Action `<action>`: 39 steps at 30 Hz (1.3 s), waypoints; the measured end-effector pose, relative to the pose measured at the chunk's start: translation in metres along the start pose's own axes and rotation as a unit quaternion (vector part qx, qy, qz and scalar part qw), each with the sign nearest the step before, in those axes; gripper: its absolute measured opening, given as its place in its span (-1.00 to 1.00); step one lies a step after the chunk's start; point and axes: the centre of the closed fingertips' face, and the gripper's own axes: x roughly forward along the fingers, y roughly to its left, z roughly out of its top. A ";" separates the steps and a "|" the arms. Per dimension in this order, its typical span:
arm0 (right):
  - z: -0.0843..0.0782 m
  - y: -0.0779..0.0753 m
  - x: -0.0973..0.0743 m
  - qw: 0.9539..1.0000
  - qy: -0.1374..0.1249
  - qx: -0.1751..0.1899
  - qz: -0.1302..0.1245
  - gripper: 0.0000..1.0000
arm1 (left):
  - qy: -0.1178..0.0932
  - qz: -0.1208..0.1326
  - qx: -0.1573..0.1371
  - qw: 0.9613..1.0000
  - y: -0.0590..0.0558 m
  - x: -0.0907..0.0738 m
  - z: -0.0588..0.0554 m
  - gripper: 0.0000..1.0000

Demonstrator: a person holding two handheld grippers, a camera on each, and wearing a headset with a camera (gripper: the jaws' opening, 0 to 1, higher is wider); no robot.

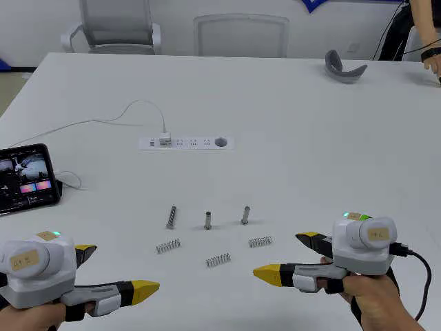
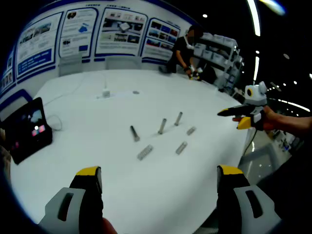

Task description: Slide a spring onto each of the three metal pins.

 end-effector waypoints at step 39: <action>-0.010 0.003 0.003 1.000 0.008 -0.015 0.006 0.88 | 0.001 0.003 -0.018 1.000 0.012 0.006 0.004 0.97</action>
